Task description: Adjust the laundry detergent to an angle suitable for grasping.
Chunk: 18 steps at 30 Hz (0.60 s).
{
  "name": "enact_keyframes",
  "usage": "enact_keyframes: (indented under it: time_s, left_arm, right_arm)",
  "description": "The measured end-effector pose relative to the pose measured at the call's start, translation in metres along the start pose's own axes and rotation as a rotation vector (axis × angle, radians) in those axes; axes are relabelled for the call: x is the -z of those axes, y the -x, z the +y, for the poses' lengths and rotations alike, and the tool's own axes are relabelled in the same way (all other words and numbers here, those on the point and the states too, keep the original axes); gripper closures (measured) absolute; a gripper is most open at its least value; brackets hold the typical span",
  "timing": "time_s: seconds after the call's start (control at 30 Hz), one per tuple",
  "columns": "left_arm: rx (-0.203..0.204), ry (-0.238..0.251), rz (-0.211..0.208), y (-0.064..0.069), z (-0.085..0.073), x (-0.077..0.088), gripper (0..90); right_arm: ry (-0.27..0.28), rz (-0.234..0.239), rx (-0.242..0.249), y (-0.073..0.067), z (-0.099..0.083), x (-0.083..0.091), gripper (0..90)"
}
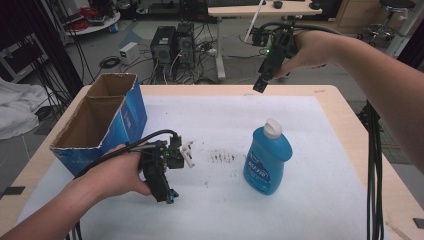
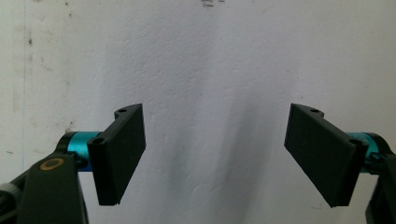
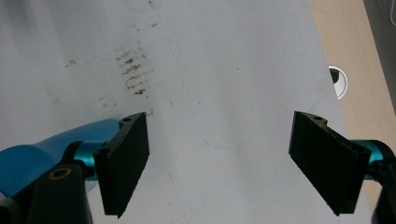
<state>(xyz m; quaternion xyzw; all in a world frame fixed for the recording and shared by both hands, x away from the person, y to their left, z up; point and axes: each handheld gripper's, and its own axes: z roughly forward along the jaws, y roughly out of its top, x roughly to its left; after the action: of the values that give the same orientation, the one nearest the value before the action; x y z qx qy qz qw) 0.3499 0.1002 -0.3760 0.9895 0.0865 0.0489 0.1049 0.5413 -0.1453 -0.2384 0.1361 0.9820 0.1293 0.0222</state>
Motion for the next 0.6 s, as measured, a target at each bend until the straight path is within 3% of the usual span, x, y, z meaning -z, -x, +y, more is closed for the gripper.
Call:
enact_keyframes:
  time_s: [0.3, 0.6]
  left_arm:
    - [-0.009, 0.004, -0.004, -0.0011, 0.0014, -0.0001, 20.6]
    - [0.006, 0.001, 0.004, -0.0035, 0.0005, 0.0006, 20.6]
  right_arm:
    - [0.006, 0.001, 0.002, -0.001, -0.0013, 0.002, 19.9]
    - [0.013, -0.002, -0.006, 0.001, -0.0044, 0.0036, 19.9]
